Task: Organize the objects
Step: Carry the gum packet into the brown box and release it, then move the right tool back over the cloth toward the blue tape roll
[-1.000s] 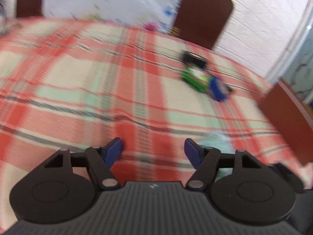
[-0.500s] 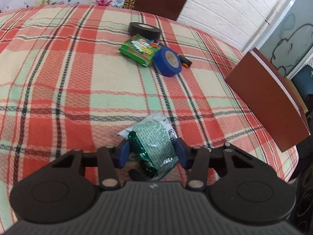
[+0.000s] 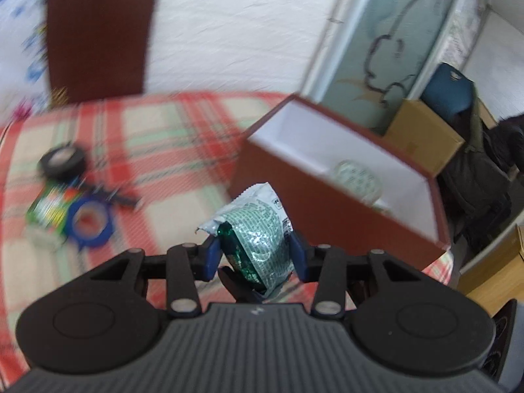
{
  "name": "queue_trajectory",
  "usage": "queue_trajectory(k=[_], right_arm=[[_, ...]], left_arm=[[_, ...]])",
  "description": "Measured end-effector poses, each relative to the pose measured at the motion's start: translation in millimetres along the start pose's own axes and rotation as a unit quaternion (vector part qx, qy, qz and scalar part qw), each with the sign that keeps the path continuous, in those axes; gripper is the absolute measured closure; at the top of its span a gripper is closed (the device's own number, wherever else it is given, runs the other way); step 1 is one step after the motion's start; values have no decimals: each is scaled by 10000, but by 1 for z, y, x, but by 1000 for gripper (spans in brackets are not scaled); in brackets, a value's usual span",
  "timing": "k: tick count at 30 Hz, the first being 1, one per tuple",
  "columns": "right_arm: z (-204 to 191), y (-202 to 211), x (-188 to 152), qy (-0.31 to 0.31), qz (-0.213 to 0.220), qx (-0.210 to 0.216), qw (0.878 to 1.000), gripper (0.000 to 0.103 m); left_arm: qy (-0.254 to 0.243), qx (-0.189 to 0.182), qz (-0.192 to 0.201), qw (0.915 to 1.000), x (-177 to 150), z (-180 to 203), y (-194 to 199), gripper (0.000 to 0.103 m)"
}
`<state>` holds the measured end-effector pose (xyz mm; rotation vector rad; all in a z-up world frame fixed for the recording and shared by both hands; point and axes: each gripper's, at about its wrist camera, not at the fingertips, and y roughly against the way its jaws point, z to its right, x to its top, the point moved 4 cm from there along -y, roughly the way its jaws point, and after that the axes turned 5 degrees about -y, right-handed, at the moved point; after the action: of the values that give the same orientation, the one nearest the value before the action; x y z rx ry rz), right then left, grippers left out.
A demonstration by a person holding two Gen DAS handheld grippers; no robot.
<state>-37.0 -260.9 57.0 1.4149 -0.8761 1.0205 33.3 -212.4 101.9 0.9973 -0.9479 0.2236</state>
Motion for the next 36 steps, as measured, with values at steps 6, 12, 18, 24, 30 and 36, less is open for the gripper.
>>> queue_trajectory(k=[6,12,18,24,30,36], right_arm=[[77,-9,32,-759,380,-634,9944,55],[115,-40,24,-1074,213,-1029,9887,48],[130,-38,15,-1403,290,-1177,9827,31],[115,-29,8,-1379,615,-1271,9803,31],[70,-2,1,-1063,879,-1225,9828,31],[48,-11,-10,-1133,312,-720,9905,30]], left_arm=[[-521,-200,325,9979,44,49,-44,57],[-506,108,109,9986,58,52,-91,56],[-681,536,110,9962,57,44,-93,51],[-991,880,293,9907,43,44,-73,49],[-963,1084,321,9889,23,33,-50,48],[-756,1353,163,9878,-5,3,-31,48]])
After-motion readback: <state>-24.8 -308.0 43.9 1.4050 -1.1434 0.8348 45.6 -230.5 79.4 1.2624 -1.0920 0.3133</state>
